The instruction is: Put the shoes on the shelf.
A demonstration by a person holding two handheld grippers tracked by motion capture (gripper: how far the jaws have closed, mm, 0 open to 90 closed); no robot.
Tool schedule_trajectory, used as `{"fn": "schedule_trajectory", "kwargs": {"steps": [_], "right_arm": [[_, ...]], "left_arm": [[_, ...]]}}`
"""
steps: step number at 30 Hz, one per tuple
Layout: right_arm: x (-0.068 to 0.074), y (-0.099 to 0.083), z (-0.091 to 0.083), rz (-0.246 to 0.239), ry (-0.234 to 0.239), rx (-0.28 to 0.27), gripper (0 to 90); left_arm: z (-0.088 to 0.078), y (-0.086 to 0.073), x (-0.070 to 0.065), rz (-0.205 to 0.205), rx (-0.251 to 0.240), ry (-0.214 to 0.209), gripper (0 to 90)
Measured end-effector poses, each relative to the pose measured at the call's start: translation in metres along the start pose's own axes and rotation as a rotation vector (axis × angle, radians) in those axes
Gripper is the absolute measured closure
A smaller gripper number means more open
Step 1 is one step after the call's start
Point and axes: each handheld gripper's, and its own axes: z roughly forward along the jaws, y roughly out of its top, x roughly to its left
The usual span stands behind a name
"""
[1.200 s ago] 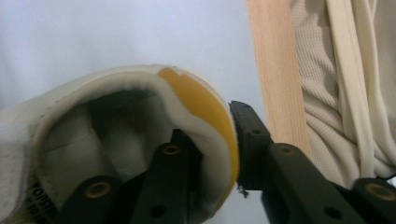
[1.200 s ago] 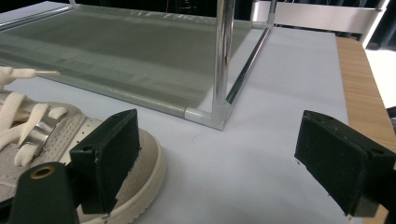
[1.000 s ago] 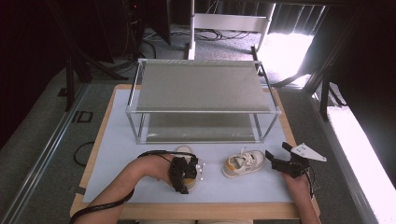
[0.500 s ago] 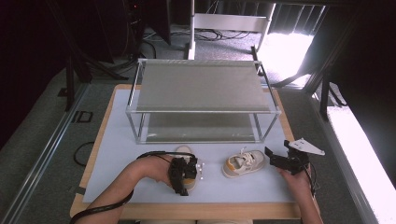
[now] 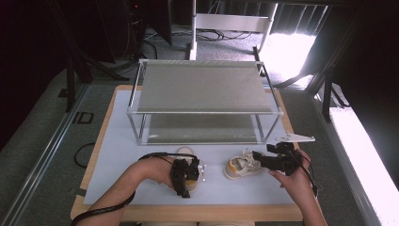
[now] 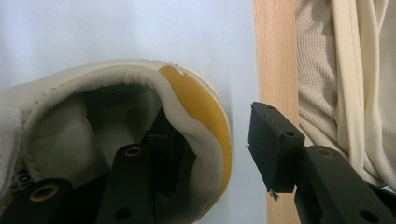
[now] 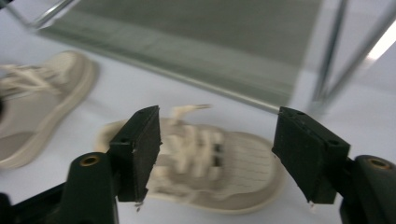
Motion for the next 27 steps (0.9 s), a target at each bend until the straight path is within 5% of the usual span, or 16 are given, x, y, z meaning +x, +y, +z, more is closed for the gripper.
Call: {"fn": "schedule_trajectory", "kwargs": {"steps": [6,10,18,21,27], "right_arm": [[0.03,0.012,0.006,-0.063,0.055,0.127,48.2],[0.045,0.015,0.023,-0.078,0.157,0.251,49.2],[0.056,0.021,0.05,-0.067,0.187,0.379,54.6],[0.056,0.022,0.062,-0.074,0.151,0.434,58.1],[0.059,0.021,0.085,-0.078,0.154,0.537,61.6]], "left_arm": [[0.001,0.001,-0.001,-0.008,0.002,-0.003,54.7],[0.001,0.001,-0.001,-0.011,0.003,-0.002,54.7],[0.001,0.002,-0.001,-0.013,0.007,-0.009,54.7],[0.001,0.002,0.0,-0.01,0.008,-0.011,54.7],[0.001,0.003,0.001,-0.009,0.002,-0.013,54.8]]}}
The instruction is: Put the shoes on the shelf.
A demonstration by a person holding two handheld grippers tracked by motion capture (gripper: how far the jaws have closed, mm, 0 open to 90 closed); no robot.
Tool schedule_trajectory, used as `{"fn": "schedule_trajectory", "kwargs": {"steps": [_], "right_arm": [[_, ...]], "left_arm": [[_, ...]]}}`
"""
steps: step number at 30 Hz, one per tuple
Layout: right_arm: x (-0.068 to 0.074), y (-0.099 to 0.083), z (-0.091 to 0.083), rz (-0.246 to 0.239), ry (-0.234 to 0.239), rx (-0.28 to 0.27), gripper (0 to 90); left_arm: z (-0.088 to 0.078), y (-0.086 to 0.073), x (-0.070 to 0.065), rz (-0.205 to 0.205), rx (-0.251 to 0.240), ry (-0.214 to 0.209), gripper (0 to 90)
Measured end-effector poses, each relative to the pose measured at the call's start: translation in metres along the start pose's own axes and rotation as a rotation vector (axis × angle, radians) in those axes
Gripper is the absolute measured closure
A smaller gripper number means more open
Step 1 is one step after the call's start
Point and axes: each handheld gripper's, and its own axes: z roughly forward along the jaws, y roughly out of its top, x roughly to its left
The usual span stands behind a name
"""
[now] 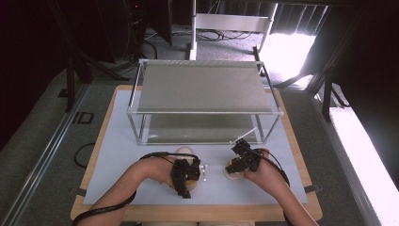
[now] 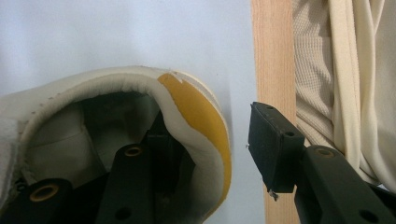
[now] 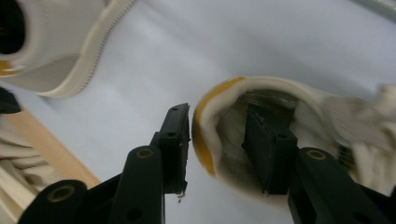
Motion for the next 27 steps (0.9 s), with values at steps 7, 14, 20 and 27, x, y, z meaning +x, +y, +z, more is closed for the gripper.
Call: {"fn": "schedule_trajectory", "kwargs": {"steps": [7,14,20,27], "right_arm": [[0.006,0.01,0.024,-0.026,0.013,0.109,76.7],[0.009,0.006,0.014,-0.159,0.019,0.15,77.8],[0.011,0.002,0.005,-0.377,0.01,0.17,78.2],[0.016,-0.004,-0.007,-0.666,0.135,0.175,77.2]], "left_arm": [[0.0,0.0,0.0,-0.001,0.0,-0.005,54.8],[0.0,0.0,0.001,-0.001,-0.002,-0.013,54.9],[0.0,0.0,0.001,-0.004,0.0,-0.016,54.9],[0.0,0.001,0.001,-0.007,0.0,-0.017,55.1]]}}
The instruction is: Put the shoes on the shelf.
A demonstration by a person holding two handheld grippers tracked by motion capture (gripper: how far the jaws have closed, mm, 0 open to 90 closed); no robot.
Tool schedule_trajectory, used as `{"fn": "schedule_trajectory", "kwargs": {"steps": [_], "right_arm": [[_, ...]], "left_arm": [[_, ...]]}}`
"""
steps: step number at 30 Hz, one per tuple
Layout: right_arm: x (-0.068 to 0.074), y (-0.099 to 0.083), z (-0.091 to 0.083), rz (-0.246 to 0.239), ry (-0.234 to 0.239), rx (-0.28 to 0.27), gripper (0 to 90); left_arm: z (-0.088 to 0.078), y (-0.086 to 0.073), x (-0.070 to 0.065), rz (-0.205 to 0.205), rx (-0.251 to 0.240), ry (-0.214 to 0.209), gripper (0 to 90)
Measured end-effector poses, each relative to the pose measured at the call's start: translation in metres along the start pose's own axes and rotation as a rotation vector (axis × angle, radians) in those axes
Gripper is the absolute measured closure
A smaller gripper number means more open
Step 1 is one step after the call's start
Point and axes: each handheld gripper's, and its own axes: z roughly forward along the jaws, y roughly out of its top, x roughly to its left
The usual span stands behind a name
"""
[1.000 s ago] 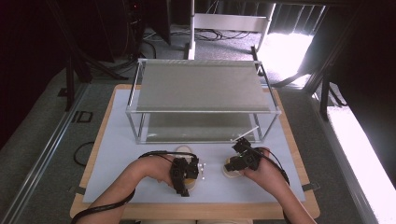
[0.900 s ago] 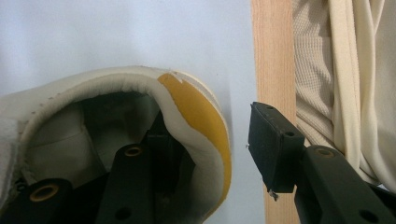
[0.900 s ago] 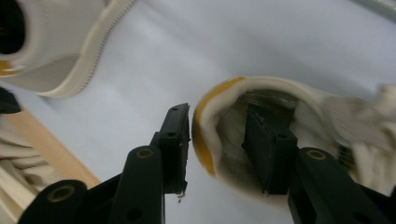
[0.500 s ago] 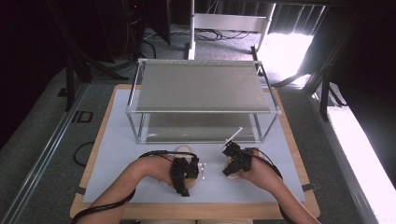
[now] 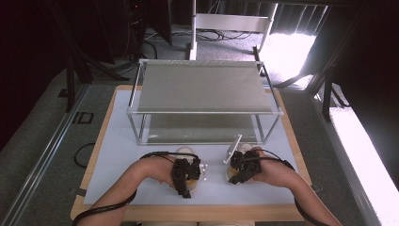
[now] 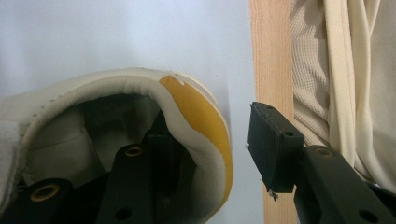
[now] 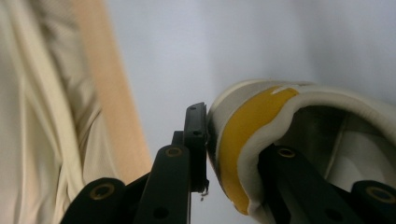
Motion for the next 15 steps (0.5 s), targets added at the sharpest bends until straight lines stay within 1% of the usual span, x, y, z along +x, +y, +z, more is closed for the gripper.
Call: {"fn": "schedule_trajectory", "kwargs": {"steps": [1,3,5,9,11,12,15], "right_arm": [[0.002,0.0,0.0,-0.029,0.0,0.015,77.2],[0.007,0.003,0.002,-0.065,-0.016,0.045,77.2],[0.009,0.004,0.004,-0.1,-0.01,0.081,77.4],[0.011,0.004,0.01,-0.158,0.034,0.116,76.3],[0.009,0.003,0.014,-0.163,0.055,0.126,75.6],[0.008,0.002,0.016,-0.163,0.058,0.132,76.0],[0.008,0.001,0.025,-0.165,0.05,0.162,77.6]], "left_arm": [[0.0,0.0,0.0,0.002,0.001,-0.001,55.1],[0.0,0.0,0.0,0.0,0.001,-0.001,55.1],[0.0,0.001,0.0,0.001,0.002,-0.001,55.1],[0.0,0.0,0.0,0.001,0.0,-0.004,55.4],[0.0,0.0,0.0,0.0,0.001,-0.004,55.6],[0.0,0.0,0.001,0.001,0.001,-0.003,55.6],[0.0,0.0,0.001,0.0,-0.004,-0.005,55.6]]}}
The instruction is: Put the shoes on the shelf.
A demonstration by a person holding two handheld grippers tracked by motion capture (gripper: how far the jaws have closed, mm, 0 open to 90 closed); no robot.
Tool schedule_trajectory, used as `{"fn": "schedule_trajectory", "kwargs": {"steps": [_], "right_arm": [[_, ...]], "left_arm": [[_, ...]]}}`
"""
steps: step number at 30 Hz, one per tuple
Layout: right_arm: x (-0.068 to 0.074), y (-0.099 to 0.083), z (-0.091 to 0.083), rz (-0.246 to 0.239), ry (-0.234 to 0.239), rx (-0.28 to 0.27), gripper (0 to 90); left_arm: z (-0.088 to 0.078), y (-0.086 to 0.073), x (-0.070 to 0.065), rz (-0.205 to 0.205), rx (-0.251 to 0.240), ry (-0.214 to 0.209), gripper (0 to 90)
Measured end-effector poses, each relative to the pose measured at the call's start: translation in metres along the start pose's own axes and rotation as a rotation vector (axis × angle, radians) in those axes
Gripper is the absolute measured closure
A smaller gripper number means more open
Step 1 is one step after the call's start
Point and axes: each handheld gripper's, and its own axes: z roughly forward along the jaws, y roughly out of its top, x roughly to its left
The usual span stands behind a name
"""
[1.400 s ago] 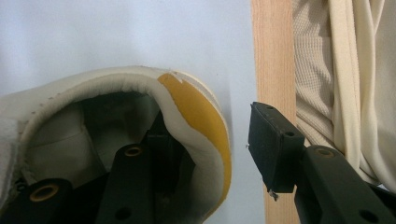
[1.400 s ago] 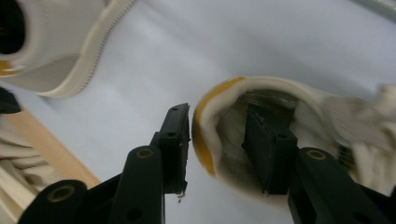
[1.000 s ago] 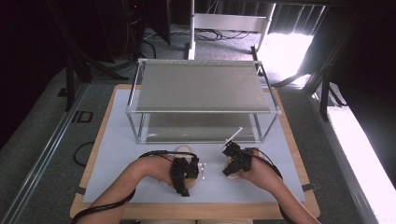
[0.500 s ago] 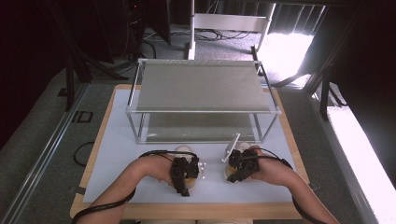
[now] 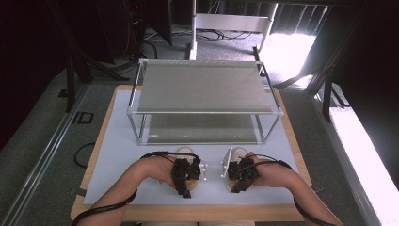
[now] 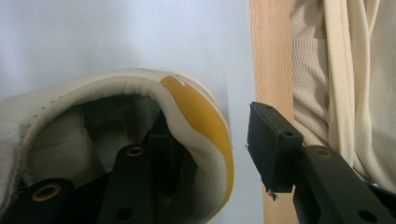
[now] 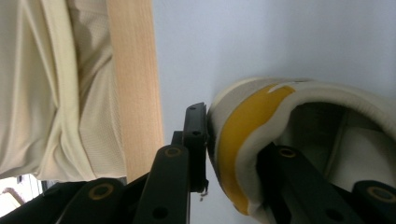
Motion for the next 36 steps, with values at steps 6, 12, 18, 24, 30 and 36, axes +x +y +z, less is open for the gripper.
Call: {"fn": "schedule_trajectory", "kwargs": {"steps": [6,12,18,24,30,36], "right_arm": [[0.002,0.0,0.001,0.02,-0.039,0.014,67.2],[0.006,-0.002,-0.009,0.106,-0.081,0.015,58.2],[0.016,0.004,-0.012,0.111,-0.108,0.0,57.4],[0.009,0.008,-0.004,0.132,-0.114,0.038,68.5],[0.007,0.01,-0.002,0.076,-0.065,0.05,74.6],[-0.001,0.009,-0.012,0.04,-0.07,0.035,74.8]], "left_arm": [[0.0,-0.001,0.0,-0.005,-0.005,0.002,55.5],[-0.008,-0.003,0.002,-0.075,-0.047,-0.02,54.2],[-0.013,0.0,0.003,-0.174,-0.055,0.052,53.7],[-0.008,0.002,0.004,-0.17,-0.055,0.036,65.9],[-0.009,0.003,0.002,-0.137,-0.04,0.018,76.9],[-0.012,0.006,0.006,-0.079,-0.021,0.065,78.2]]}}
